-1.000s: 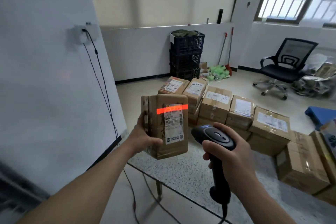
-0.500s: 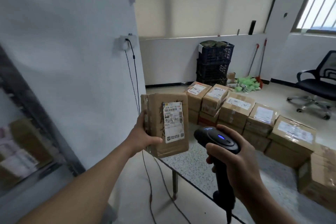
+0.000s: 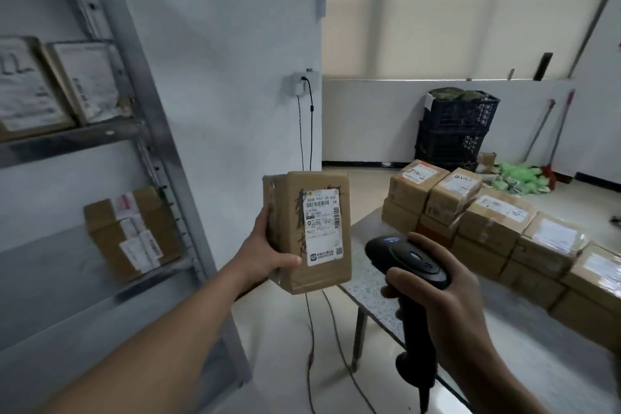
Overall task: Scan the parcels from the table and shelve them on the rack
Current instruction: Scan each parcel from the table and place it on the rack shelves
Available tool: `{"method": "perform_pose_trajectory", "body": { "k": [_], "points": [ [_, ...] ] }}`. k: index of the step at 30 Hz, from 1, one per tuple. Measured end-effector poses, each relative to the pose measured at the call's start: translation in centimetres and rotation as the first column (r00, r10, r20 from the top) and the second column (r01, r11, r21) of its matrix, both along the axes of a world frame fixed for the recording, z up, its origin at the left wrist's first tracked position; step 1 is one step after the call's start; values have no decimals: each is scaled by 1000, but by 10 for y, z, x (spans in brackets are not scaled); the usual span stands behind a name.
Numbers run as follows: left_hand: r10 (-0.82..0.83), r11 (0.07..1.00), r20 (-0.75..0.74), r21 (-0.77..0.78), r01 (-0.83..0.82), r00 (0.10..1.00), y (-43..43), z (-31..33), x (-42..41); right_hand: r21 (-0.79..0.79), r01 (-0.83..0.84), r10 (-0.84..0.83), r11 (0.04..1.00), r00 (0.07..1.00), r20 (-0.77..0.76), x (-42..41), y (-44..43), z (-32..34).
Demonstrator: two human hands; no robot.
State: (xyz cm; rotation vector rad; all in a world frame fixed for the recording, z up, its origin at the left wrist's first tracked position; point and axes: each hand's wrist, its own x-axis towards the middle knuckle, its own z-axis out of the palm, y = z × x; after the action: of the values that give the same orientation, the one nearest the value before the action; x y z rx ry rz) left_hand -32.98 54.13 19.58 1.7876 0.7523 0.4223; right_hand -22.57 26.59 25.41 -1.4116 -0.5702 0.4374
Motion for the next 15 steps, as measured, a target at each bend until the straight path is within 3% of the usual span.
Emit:
{"method": "perform_pose_trajectory", "body": {
  "k": [15],
  "points": [
    [14,1000,7,-5,-14,1000,76,-14,-166,-56,-28,31,998,998,57,-136,104,-5]
  ]
}}
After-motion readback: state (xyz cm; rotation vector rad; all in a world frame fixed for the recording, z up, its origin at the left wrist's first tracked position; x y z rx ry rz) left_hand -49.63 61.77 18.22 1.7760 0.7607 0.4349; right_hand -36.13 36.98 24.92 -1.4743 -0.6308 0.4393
